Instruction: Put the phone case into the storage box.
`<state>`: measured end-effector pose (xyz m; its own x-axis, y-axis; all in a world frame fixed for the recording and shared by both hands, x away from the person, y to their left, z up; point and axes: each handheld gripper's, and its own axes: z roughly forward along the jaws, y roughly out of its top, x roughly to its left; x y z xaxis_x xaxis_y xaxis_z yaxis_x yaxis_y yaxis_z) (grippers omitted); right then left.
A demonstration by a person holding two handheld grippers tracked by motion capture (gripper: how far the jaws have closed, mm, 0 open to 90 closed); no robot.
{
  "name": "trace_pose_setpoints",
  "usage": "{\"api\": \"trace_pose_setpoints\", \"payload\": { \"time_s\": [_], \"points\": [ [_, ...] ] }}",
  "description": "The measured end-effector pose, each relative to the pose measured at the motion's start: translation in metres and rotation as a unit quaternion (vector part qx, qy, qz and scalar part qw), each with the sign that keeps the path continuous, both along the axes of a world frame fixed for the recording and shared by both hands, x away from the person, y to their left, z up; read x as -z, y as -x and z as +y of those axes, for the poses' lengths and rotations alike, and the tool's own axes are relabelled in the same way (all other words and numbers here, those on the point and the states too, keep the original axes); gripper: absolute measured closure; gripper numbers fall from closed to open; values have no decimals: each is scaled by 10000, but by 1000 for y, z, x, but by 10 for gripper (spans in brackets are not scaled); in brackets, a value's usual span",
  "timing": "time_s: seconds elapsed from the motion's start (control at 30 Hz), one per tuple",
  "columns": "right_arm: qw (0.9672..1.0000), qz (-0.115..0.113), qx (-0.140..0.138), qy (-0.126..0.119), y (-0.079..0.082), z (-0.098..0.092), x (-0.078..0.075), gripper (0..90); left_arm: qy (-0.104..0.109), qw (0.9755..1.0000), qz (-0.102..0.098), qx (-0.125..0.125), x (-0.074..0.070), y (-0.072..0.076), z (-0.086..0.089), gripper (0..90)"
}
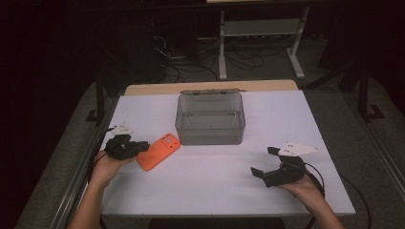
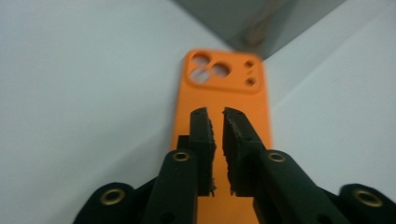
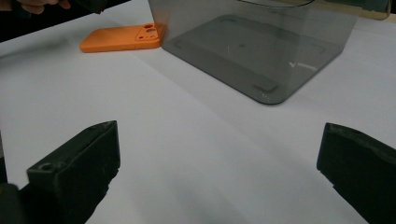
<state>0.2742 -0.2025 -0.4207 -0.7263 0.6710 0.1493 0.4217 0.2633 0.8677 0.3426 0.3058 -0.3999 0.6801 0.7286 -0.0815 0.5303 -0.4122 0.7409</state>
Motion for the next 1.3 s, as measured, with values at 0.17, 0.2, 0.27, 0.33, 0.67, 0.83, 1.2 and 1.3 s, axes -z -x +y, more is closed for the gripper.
{"api": "trace_pose_setpoints", "payload": {
  "time_s": [0.17, 0.2, 0.27, 0.33, 0.67, 0.83, 1.2, 1.3],
  "points": [
    [10000, -7, -27, 22, 0, 1, 0, 0, 265, 9994, -230, 82, -2, 15, -13, 633],
    [10000, -12, -26, 29, 0, 1, 0, 0, 287, 9992, -263, 95, -2, 18, -16, 601],
    [10000, -7, -20, 27, 0, 1, 0, 0, 316, 9988, -327, 178, -2, 24, -22, 527],
    [10000, -11, -15, 19, 0, 1, 0, 0, 403, 9982, -391, 219, -2, 30, -26, 488],
    [10000, -13, -32, 12, 0, 2, 1, 0, 791, 9935, -616, 536, 7, 51, -42, 212],
    [10000, -43, -66, 28, 1, 2, 2, 0, 872, 9913, -698, 698, 12, 56, -50, 94],
    [9997, -41, -213, 69, 4, 0, 11, 0, 770, 9914, -660, 828, 19, 56, -51, 0],
    [9997, -77, -236, 61, 4, 1, 11, 0, 737, 9910, -656, 903, 20, 56, -51, 0]
  ]
}}
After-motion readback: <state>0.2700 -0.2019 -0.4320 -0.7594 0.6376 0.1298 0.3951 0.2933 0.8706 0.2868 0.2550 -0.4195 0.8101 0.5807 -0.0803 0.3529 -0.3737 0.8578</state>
